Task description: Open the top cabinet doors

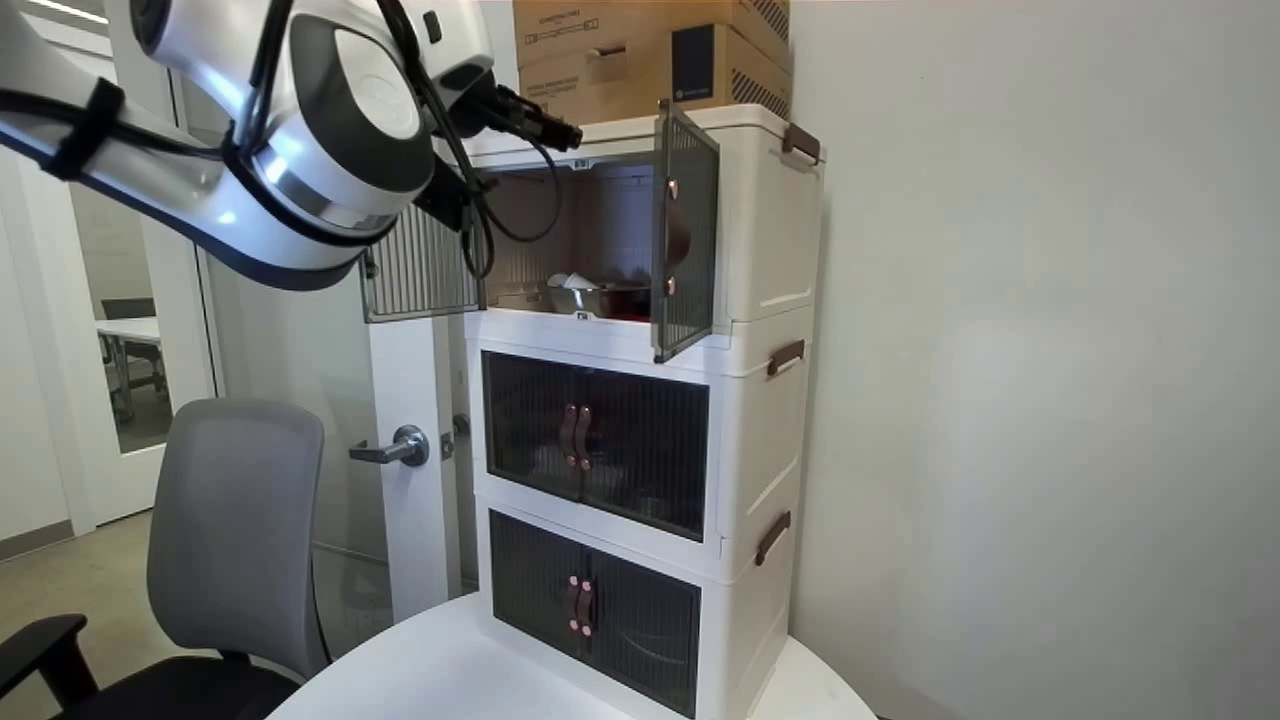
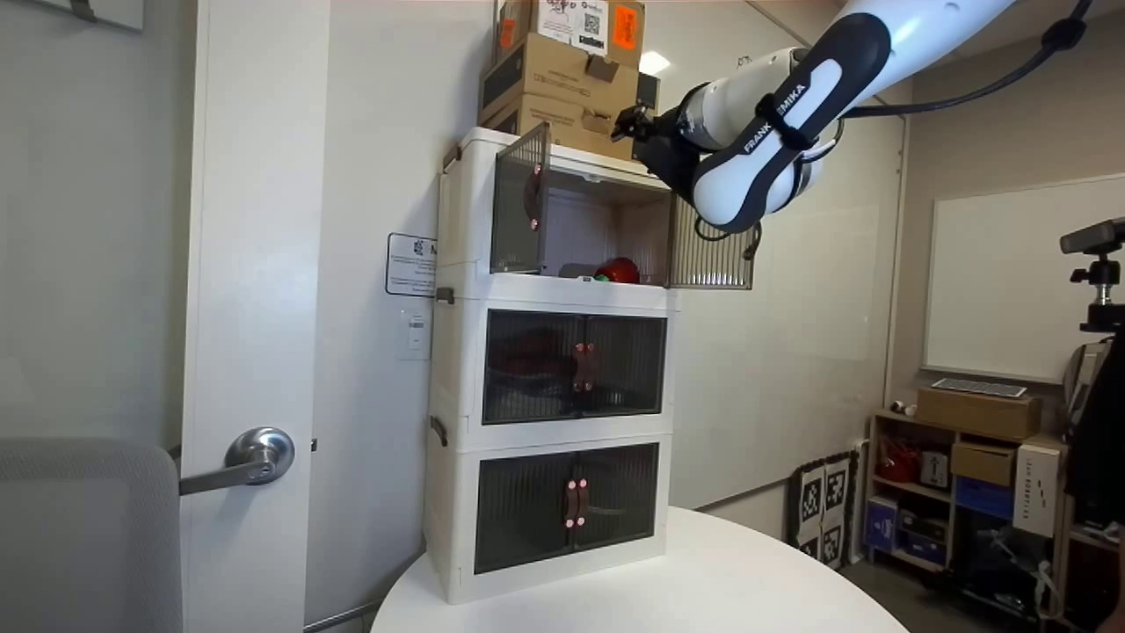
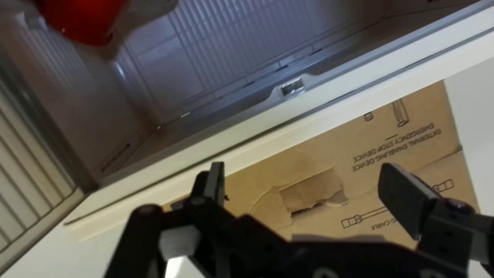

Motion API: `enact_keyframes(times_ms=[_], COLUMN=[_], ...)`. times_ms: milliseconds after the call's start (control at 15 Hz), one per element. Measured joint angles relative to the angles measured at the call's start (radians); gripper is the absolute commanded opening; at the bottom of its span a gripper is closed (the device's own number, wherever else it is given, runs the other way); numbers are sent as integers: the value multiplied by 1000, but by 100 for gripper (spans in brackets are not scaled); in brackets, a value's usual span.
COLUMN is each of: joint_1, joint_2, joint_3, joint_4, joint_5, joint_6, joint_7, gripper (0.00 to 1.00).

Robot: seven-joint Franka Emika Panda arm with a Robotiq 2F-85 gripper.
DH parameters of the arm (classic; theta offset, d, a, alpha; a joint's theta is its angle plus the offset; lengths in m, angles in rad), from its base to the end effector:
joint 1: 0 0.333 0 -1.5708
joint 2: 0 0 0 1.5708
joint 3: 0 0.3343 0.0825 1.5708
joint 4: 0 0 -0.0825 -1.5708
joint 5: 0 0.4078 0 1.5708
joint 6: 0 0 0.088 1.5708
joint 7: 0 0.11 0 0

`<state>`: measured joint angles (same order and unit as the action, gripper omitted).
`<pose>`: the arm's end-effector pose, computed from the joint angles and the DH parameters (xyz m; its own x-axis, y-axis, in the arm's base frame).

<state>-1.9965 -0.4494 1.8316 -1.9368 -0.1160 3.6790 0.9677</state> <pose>0.6400 0.0503 0.5943 -0.0414 -0.4177 0.9076 -0.0525 -0.9063 -0.4194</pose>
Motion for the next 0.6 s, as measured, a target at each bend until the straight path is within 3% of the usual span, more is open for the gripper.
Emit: enact_keyframes(times_ms=[133, 600], joint_1=[-16, -15], joint_2=[57, 48], joint_3=[45, 39], joint_4=[-12, -14], joint_5=[-63, -62], joint_6=[-1, -1], joint_7=[27, 26], gripper=[100, 100])
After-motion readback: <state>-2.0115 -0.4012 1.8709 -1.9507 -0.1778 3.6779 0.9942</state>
